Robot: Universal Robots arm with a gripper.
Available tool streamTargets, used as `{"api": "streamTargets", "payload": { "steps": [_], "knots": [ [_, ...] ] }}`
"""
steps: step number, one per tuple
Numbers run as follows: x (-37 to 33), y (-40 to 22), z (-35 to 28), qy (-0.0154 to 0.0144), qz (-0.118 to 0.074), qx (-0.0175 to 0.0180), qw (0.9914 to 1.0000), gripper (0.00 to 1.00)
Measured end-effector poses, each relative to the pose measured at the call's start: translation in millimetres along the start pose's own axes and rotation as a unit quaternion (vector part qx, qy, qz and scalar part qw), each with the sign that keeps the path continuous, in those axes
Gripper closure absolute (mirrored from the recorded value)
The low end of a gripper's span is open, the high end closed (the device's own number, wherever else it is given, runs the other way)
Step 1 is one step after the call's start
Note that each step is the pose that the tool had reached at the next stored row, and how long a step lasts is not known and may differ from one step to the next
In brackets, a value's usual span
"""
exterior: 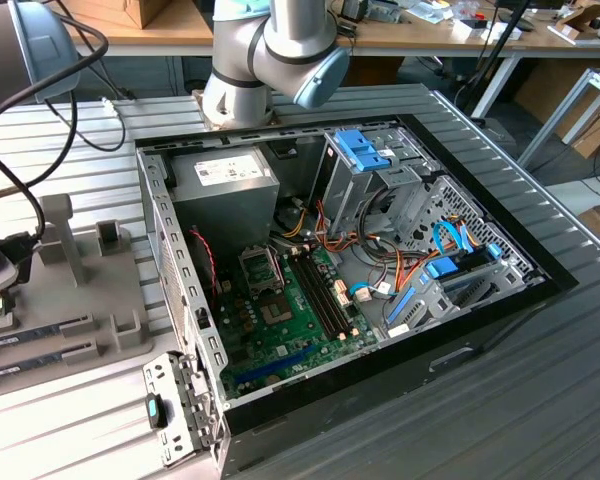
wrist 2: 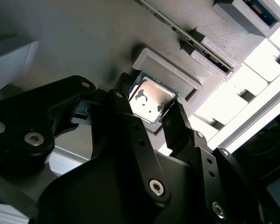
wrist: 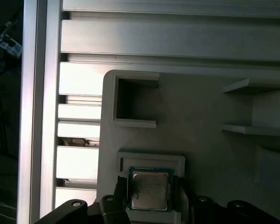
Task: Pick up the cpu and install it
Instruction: 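Pick up the cpu and move it towards the insertion slot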
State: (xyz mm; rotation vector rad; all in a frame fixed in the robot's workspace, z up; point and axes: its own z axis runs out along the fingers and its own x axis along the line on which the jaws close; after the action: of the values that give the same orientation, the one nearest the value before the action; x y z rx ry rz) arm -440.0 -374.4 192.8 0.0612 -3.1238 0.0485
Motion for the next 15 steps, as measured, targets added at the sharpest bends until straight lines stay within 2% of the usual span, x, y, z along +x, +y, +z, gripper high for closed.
{"api": "streamTargets", "payload": {
  "steps": [15],
  "knots": [
    [1.4, 0.1, 1.4, 0.0001, 0.0, 0.0005, 1.0, 0.45]
  ]
}}
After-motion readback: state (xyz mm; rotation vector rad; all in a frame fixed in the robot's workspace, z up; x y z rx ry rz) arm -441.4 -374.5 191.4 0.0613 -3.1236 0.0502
